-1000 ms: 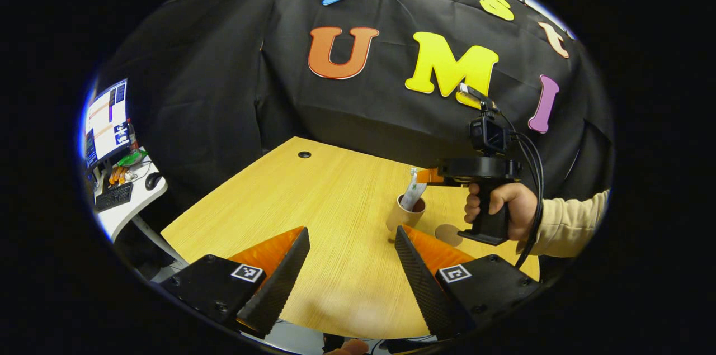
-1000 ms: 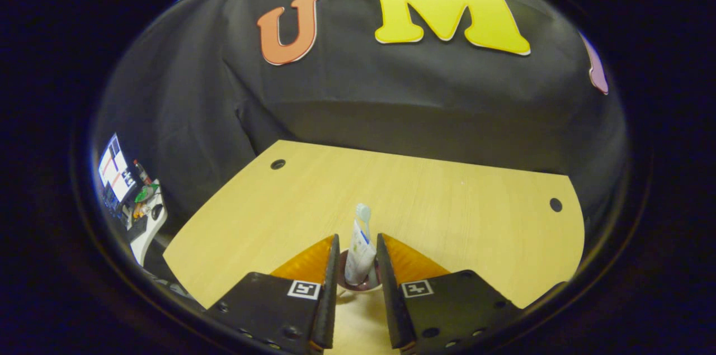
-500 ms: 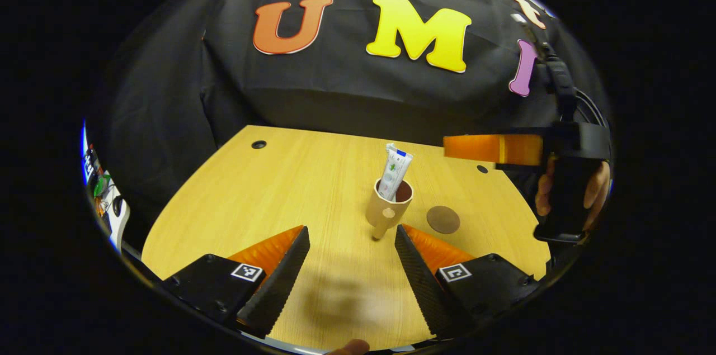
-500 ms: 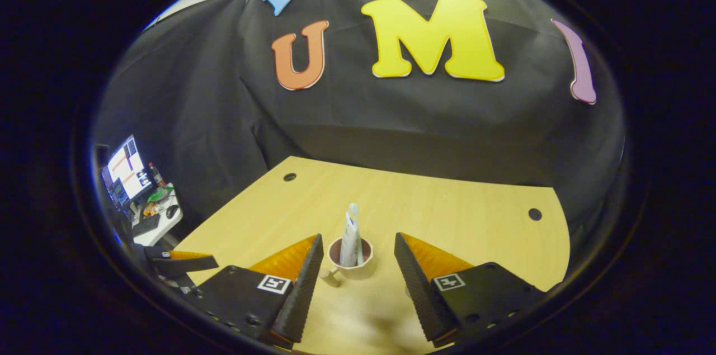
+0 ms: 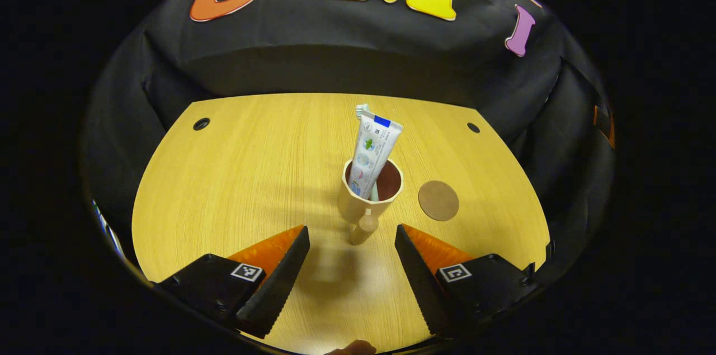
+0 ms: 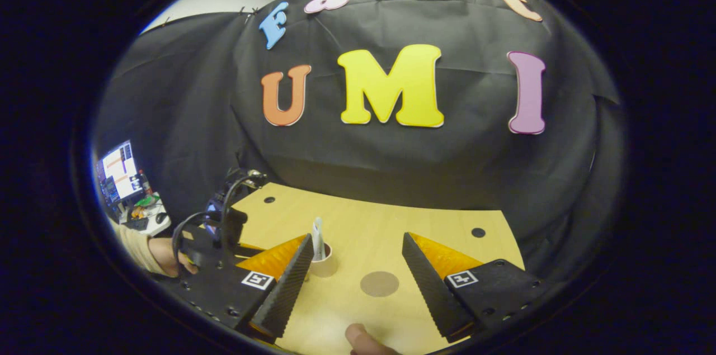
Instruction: Put the toothbrush and toothpaste on the desktop into the cup, then pick up the cup and place it on the coaster on the desktop.
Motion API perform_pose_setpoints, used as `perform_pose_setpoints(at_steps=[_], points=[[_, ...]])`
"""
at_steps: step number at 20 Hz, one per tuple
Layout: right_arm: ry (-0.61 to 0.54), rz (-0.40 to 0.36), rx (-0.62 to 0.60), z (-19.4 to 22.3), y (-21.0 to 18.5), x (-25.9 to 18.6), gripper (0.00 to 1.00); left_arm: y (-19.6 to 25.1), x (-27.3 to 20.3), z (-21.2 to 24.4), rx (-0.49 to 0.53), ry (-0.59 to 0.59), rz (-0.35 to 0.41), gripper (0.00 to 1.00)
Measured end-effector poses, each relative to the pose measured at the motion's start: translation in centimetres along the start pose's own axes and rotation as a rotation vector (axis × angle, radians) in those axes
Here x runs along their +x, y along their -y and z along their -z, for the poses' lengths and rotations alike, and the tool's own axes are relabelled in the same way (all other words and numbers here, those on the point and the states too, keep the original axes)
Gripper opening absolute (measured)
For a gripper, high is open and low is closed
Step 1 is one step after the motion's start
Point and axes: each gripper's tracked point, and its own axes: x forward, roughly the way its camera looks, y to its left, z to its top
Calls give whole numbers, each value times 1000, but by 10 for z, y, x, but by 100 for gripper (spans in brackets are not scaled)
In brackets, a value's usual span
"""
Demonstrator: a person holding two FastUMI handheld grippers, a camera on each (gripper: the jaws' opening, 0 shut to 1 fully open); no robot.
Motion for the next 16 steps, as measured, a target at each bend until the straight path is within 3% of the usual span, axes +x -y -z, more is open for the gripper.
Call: perform_pose_setpoints(at_steps=[4, 8, 13, 16], points=[[13, 53, 49, -4, 27, -44, 95, 7, 24, -1, -2, -120, 26, 100], [18, 114, 96, 5, 54, -81, 95, 2, 49, 0, 51, -251, -21, 100], [-30, 168, 160, 28, 82, -105, 93, 1, 69, 20, 62, -458, -50, 87], [-29, 180, 170, 31, 93, -112, 95, 9, 70, 14, 63, -473, -40, 81]])
